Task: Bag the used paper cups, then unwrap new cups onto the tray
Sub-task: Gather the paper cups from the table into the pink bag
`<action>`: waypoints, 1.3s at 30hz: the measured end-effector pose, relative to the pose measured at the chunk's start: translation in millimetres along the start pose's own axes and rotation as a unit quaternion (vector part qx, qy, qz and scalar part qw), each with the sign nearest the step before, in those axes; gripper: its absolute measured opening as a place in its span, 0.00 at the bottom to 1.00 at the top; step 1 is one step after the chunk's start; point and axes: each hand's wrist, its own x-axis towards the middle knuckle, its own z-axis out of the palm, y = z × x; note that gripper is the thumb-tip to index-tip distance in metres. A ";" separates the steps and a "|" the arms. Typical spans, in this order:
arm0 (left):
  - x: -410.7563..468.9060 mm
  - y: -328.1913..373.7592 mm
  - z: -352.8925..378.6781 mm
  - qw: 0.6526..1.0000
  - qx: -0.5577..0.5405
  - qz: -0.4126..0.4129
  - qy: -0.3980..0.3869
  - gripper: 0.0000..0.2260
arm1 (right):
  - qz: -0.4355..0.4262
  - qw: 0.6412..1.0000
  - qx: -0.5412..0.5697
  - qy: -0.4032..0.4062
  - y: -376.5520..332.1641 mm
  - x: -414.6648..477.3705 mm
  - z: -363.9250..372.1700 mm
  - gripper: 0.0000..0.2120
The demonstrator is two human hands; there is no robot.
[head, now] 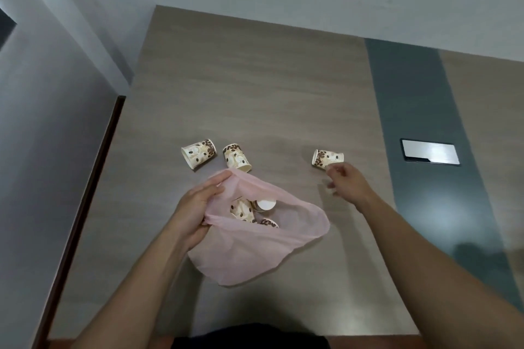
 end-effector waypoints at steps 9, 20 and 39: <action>-3.8 -0.9 15.6 0.998 0.062 0.013 0.017 0.18 | 0.086 0.996 0.008 -0.010 26.1 76.9 -10.4 0.05; -14.6 -1.8 1.4 0.996 0.080 0.019 0.026 0.17 | 0.072 0.979 0.167 -0.096 26.4 64.2 -2.5 0.17; -37.3 -3.6 -25.1 0.994 0.029 0.014 -0.109 0.31 | -0.153 0.890 -0.198 -0.381 -11.3 -88.3 115.5 0.24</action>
